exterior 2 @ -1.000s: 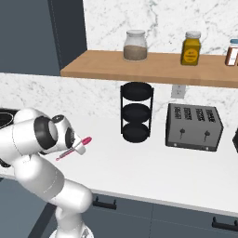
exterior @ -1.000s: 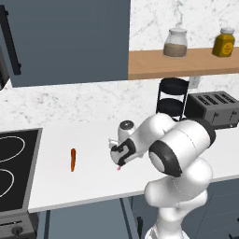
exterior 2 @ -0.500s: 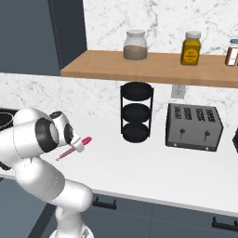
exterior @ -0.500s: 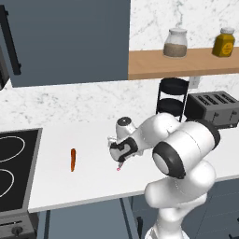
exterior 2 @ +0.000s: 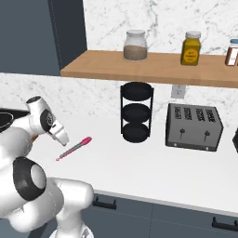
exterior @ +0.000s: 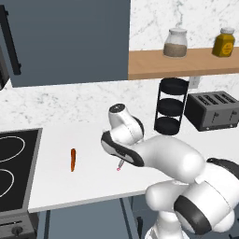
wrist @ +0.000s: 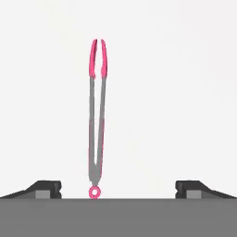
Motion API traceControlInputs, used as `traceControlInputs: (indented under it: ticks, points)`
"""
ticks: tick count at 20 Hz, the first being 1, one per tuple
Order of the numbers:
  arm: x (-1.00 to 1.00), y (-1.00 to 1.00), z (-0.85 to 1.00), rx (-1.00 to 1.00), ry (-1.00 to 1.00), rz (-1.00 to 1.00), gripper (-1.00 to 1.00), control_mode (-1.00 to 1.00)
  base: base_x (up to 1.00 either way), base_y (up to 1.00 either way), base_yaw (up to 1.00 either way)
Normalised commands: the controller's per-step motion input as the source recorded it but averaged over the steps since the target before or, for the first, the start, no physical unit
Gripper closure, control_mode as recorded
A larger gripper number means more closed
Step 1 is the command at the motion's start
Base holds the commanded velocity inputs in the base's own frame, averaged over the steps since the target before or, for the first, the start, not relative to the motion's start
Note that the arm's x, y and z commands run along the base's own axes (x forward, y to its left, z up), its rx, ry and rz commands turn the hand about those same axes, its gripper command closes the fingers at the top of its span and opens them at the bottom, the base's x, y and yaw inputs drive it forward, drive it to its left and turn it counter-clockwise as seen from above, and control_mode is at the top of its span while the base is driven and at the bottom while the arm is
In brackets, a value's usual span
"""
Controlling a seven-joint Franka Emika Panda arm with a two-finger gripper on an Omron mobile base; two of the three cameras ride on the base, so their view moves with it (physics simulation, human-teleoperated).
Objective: Pick the tongs from the drawer and place it on the counter.
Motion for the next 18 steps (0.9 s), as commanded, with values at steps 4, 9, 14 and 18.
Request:
traceControlInputs:
  ticks: [4,9,14,18]
  points:
    - [-0.75,0.01,0.87,0.00,0.13,0.00,-1.00,-1.00,0.00,0.00,0.00]
    - [-0.88,0.00,0.34,0.00,0.05,0.00,-1.00,-1.00,0.00,0.00,0.00]
    - [-0.88,0.00,0.00,0.01,-0.05,0.00,-1.00,-1.00,0.00,0.00,0.00]
    - [-0.65,0.00,0.00,0.00,-0.01,0.01,-1.00,-1.00,0.00,0.00,0.00]
